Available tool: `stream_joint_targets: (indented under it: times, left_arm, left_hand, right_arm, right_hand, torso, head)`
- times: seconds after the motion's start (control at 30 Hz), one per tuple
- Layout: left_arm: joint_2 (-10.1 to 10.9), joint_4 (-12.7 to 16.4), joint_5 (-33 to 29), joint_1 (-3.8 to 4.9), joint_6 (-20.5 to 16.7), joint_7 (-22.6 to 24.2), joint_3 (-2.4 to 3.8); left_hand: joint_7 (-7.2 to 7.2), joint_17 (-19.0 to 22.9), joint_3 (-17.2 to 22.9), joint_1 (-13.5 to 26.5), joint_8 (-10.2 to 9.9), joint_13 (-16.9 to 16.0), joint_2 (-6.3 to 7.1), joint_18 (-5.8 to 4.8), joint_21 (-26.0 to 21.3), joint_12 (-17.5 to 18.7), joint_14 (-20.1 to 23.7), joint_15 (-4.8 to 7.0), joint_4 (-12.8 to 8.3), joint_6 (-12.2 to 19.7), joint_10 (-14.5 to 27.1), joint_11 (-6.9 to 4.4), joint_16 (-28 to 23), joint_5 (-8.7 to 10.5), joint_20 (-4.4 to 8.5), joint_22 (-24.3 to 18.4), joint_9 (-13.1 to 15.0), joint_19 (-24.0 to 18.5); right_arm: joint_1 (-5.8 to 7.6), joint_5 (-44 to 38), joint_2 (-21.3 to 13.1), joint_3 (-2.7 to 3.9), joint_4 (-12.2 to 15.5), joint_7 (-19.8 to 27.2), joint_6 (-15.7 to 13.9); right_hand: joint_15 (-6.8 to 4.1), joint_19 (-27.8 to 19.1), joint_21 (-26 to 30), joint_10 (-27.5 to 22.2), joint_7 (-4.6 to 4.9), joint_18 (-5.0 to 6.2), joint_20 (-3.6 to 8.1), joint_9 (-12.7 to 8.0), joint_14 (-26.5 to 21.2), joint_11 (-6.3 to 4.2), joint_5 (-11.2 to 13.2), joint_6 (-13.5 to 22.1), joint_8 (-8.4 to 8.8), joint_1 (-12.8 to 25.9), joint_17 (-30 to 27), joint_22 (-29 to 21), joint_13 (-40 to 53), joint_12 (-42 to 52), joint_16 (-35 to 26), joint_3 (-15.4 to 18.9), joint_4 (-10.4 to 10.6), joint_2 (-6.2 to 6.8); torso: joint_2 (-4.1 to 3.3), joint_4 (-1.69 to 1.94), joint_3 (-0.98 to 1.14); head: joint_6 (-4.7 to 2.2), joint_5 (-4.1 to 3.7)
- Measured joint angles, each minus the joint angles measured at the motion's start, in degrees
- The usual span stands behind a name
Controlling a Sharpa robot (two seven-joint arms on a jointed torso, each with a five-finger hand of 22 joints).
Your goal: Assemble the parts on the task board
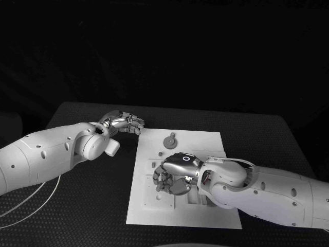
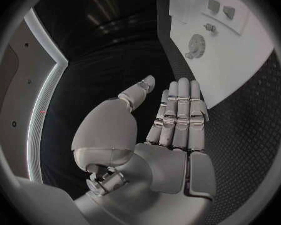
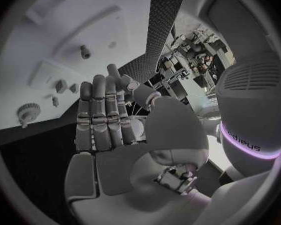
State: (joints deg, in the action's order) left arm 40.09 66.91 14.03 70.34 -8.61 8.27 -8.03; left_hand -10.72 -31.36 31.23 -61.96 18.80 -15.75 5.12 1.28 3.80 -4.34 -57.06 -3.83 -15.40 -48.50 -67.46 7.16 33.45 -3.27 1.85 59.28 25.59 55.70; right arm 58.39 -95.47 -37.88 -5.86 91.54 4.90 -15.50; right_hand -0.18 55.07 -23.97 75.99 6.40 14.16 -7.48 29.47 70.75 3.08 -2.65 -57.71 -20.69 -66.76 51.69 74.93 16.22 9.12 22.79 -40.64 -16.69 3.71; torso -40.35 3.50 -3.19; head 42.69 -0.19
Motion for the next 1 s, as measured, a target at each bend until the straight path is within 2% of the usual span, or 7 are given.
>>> stream_joint_targets:
  times: [0.27, 1.0]
  left_arm:
    - [-0.13, 0.05, 0.00, 0.00, 0.00, 0.01, 0.02]
    - [-0.28, 0.06, 0.00, 0.00, 0.03, 0.04, 0.01]
  left_hand:
    - [0.00, -0.05, 0.00, 0.00, 0.00, 0.01, 0.00, 0.00, 0.00, 0.00, 0.01, 0.01, 0.00, 0.00, 0.00, 0.00, 0.00, 0.00, 0.00, 0.00, 0.00, 0.00]
    - [0.15, -0.16, -0.15, 0.00, 0.00, -0.04, 0.00, 0.00, 0.00, 0.00, 0.03, 0.03, 0.15, 0.15, 0.00, 0.00, -0.22, 0.00, 0.00, -0.04, 0.00, 0.00]
  right_arm:
    - [-0.94, -2.90, 1.48, -0.32, -1.35, 0.02, 1.58]
    - [-0.94, -7.15, 2.78, -0.74, -2.88, -0.01, 3.57]
  right_hand:
    - [0.01, 0.00, 0.00, 0.00, -0.10, 0.00, 0.00, 0.00, 0.00, 0.00, 0.00, -0.08, 0.00, 0.00, 0.06, 0.00, 0.07, 0.00, 0.00, 0.00, 0.00, 0.01]
    - [0.02, 0.00, 0.00, 0.00, -0.06, 0.00, 0.00, 0.01, -0.01, 0.01, 0.00, -0.26, 0.00, 0.16, 0.12, -0.01, 0.15, 0.00, 0.00, -0.10, 0.10, 0.17]
  torso:
    - [-0.02, 0.03, 0.03]
    - [-0.03, -0.02, 0.03]
  head:
    - [0.10, 0.18]
    - [0.54, 0.44]
